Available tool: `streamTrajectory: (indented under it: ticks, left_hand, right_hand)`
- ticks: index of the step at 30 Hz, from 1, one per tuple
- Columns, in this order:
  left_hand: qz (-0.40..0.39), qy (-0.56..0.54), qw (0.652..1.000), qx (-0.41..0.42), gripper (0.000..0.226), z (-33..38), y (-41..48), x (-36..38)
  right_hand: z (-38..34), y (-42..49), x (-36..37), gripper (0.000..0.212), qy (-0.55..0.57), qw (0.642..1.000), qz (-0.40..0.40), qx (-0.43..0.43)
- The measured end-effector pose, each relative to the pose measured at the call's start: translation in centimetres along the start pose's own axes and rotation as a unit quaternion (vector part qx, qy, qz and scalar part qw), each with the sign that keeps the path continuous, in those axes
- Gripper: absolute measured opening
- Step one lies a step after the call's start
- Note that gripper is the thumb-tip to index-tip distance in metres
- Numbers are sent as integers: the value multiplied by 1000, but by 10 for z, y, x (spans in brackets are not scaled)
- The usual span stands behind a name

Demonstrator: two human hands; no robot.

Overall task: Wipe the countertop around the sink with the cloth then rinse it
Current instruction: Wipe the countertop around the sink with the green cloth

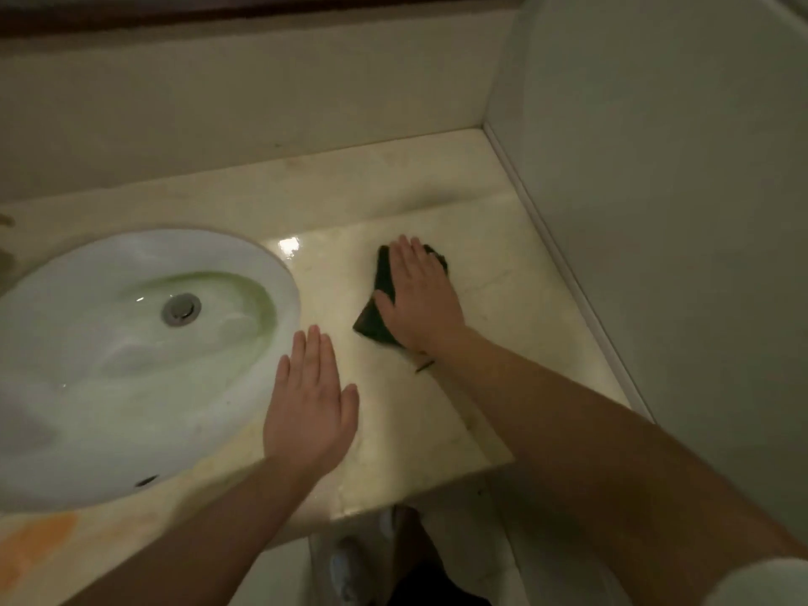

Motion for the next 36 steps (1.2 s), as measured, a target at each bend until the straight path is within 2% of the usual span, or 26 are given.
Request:
streamTrajectory:
  ticks: [3,5,8,11,13,14,17,19,21,23,26,28,30,32,34,36]
  left_hand:
    - [-2,-3,1000,7,71,-1,-1,1]
    - [-7,-5,1000,2,70,0,-1,0]
    - [-19,-4,1000,-8,70,3,1,-4]
    - [-25,-1,1000,-2,69,3,1,-5]
    - [-26,0,1000,0,69,2,1,-5]
    - [-22,-1,1000,0,69,2,0,-4]
    - [-1,-9,1000,1,69,3,-1,-4]
    - [-6,-7,1000,-4,70,4,-1,-5]
    - [-4,4,1000,-2,69,2,0,-4]
    - [-6,11,1000,1,69,0,1,-4]
    - [-5,12,1000,7,67,0,1,-2]
    - [-12,-27,999,-22,65,3,1,-6]
    - [16,-76,996,-37,66,25,2,-16]
    - [68,-87,993,33,68,71,4,-22]
    - [93,-92,984,121,62,120,11,-12]
    - [53,-101,986,122,57,144,15,4]
  right_hand:
    - [55,0,-7,70,-19,998,15,63]
    - [89,-32,-10,68,-6,994,16,105]
    - [80,-113,-1,70,10,992,22,125]
    - [21,-172,23,74,2,999,-6,33]
    - [19,-153,19,73,-12,999,-24,-46]
    - [35,-131,12,71,-21,999,-23,-39]
    - [101,-73,-12,67,-29,989,16,146]
    - [93,-85,-11,67,-11,984,37,176]
    - [40,-125,7,71,14,996,44,79]
    - [-1,-164,23,72,-3,999,-3,-47]
    - [10,-162,19,68,-22,994,-39,-96]
    - [34,-151,8,65,7,992,-64,-106]
    - [50,-149,-2,59,108,986,-94,-81]
    - [65,-146,-4,56,187,981,-50,-20]
    - [82,-136,-1,58,154,987,6,41]
    - [95,-126,6,61,96,994,-2,57]
Point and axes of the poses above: each hand's wrist, its own y-axis towards the middle knuckle, its own x-axis out of the palm, z = x × y, the point moved 2 cm from there along y, towards the middle knuckle, and after that the axes turned 14 degrees about x, right-handed, at the moved point
